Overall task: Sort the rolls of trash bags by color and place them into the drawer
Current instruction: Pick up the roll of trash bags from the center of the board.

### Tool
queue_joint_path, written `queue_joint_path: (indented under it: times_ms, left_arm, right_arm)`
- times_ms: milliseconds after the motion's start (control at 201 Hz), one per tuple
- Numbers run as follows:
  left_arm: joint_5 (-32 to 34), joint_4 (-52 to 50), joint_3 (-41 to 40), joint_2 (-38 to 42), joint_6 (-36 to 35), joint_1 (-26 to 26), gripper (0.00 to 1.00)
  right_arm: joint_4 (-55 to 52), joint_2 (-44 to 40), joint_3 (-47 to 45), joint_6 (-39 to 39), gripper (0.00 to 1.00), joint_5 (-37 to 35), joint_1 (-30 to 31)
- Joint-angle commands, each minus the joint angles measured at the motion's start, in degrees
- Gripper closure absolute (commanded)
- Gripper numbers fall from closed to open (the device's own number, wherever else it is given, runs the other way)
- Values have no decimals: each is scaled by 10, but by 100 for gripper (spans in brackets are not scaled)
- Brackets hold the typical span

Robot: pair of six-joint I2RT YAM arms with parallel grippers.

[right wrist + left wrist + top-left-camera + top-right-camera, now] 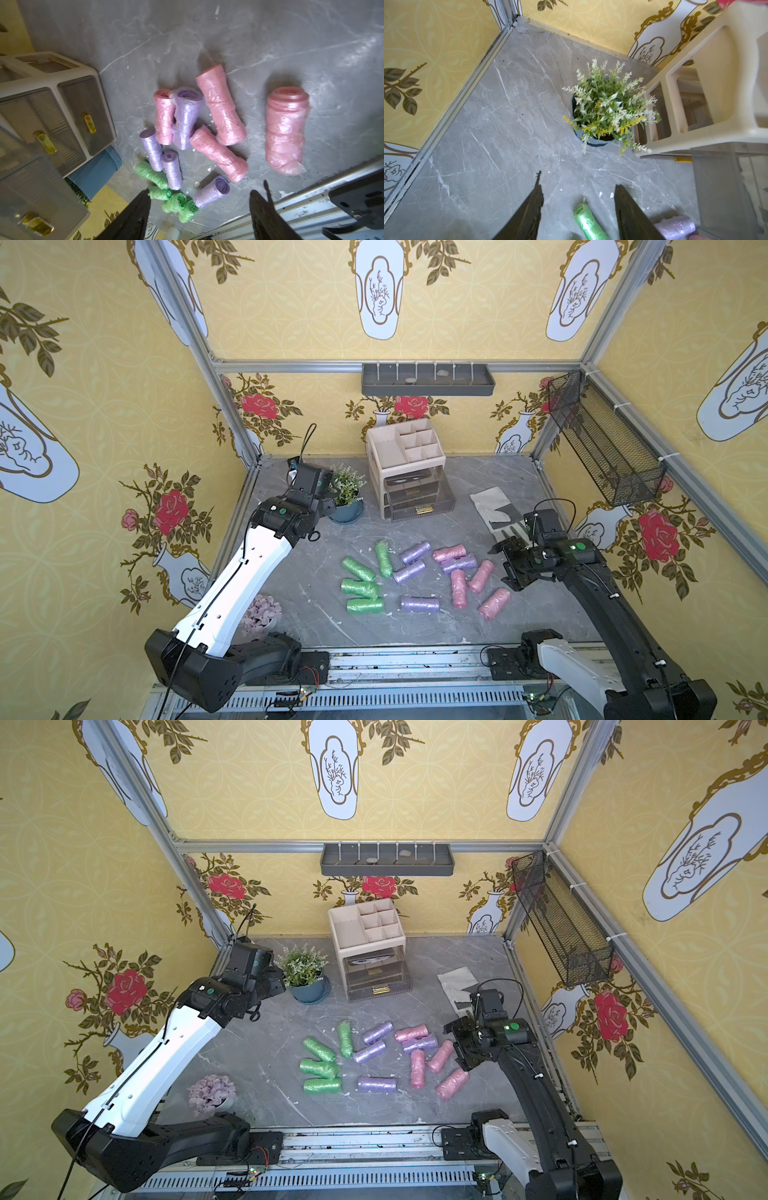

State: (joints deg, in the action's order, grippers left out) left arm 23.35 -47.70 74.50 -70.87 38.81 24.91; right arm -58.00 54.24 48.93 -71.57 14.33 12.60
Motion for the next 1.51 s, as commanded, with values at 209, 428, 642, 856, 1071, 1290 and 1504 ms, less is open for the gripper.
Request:
queue_joint_path:
  times_ms: [209, 428, 642, 856, 1071, 1290, 1504]
  left_arm:
    - [-37, 4, -79, 19, -2, -29, 43]
    - [-52, 2, -109, 28, -1, -34, 43]
    - [-52, -5, -120, 41, -2, -37, 43]
    - [-54, -9, -132, 54, -1, -38, 43]
    - [-58, -11, -139, 57, 3, -39, 43]
    - [-61, -13, -133, 54, -1, -38, 43]
    - [-54, -12, -136, 68, -1, -38, 43]
  right_arm:
    - [-68, -36, -43, -70, 29, -31, 0]
    - [-56, -25, -72, -57, 42, -23, 0]
    - [-3, 4, -115, -53, 43, -1, 1]
    - [27, 42, -137, -45, 37, 11, 6]
    - [28, 74, -137, -30, 36, -5, 8]
    - [39, 92, -151, -27, 37, -17, 15]
    - [54, 100, -169, -29, 41, -23, 21]
